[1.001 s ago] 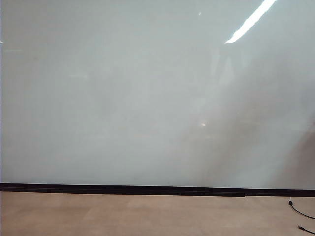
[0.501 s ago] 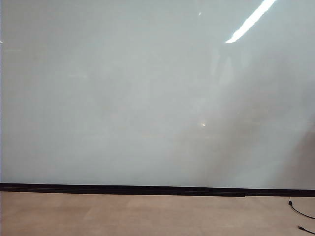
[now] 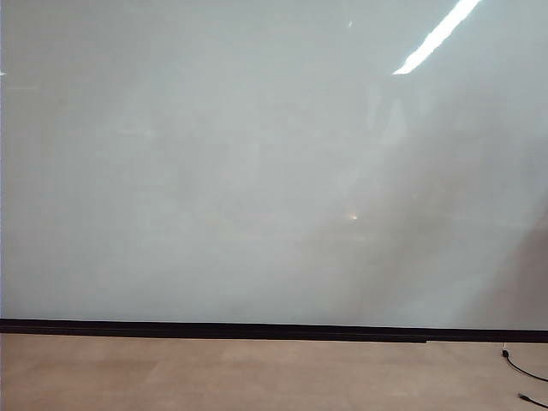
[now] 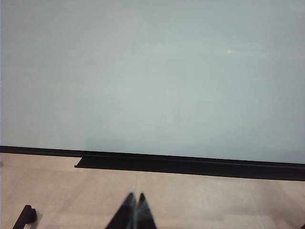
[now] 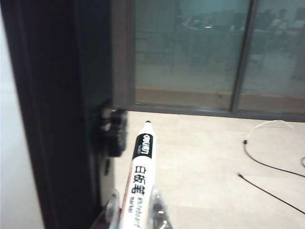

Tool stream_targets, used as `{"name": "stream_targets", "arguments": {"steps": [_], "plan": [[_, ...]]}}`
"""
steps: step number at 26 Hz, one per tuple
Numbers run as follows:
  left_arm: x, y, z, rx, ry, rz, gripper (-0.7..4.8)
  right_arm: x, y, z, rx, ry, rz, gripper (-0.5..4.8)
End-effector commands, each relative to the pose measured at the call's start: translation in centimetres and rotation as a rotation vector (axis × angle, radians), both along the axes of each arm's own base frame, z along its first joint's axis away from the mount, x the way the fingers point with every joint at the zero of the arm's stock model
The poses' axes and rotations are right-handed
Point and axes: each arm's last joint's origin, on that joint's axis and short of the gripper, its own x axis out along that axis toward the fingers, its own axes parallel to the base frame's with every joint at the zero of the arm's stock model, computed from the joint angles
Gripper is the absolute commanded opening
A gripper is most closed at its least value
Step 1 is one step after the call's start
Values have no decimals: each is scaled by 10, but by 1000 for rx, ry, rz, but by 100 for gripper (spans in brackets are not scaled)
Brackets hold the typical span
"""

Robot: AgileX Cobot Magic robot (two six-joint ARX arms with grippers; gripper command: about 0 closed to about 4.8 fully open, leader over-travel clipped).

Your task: Pick up the pen on the shelf to the right of the whiteboard and draw a cross mark.

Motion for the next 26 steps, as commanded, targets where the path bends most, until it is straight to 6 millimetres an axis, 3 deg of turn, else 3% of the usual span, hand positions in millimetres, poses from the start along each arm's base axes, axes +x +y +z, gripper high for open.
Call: {"name": "stream_targets", "arguments": {"steps": [1,6,8,13,19,24,26], "plan": [[0,0,1,4,-6,-4,-5,0,-2,3,-10,-20,-48,-5],[0,0,1,4,-7,-4,-4,-6,0,4,-1,-20,-176,-5],[0,0,1,3,-6,-4,-4,-17,11,14,17,-39,-292,-6],[0,0,1,4,-6,-4,-4,-39,35,32,65,-92,-391,-5],[0,0,1,4,-6,-1,-4,-73,83,41,97,-133,-469,-5],[0,0,1,4,-6,-4,-5,-100,125,37,144,-137,-411,-6],[0,0,1,3,-7,-4,-4,-114,151,34,166,-136,-321,-6]]}}
